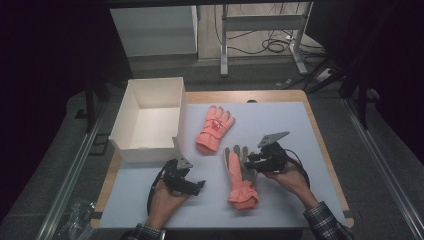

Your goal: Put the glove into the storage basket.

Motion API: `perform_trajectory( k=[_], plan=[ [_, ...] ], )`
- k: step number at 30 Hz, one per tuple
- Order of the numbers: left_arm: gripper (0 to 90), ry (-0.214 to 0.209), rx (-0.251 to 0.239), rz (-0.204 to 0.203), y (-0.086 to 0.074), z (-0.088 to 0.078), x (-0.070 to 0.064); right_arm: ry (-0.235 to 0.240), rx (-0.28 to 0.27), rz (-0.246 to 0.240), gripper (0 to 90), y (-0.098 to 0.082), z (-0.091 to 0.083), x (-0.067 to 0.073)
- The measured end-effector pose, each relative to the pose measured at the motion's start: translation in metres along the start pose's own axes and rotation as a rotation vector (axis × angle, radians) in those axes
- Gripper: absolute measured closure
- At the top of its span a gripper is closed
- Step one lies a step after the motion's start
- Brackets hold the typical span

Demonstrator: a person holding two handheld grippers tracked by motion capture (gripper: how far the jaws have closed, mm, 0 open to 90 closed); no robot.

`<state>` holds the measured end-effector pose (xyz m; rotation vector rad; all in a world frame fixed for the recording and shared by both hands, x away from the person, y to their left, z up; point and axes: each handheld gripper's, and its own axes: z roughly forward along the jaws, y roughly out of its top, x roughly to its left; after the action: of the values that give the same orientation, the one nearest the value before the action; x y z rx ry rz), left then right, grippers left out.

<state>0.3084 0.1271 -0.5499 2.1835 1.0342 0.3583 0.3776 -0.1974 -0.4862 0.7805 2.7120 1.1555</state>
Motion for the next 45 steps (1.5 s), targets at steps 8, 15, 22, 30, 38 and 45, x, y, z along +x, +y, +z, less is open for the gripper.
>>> perform_trajectory(
  k=[8,15,22,30,38,45],
  plan=[
    [0.0,0.0,-0.002,-0.002,0.0,0.0,0.0,-0.056,-0.043,0.057,48.5,0.025,0.003,-0.015],
    [0.0,0.0,0.0,0.0,0.0,0.0,0.0,-0.063,-0.072,0.098,47.6,0.05,0.022,-0.026],
    [0.0,0.001,0.002,0.002,0.0,0.0,0.0,-0.075,-0.076,0.126,40.7,0.071,0.045,-0.037],
    [0.0,0.0,0.002,0.002,0.0,0.0,0.0,-0.12,-0.068,0.124,44.5,0.088,0.067,-0.047],
    [0.0,0.0,0.0,-0.001,0.0,0.0,0.0,-0.132,-0.059,0.132,53.2,0.104,0.086,-0.054],
    [0.0,0.0,-0.001,0.0,0.0,0.0,0.0,-0.146,-0.055,0.155,46.9,0.118,0.106,-0.058]
  ],
)
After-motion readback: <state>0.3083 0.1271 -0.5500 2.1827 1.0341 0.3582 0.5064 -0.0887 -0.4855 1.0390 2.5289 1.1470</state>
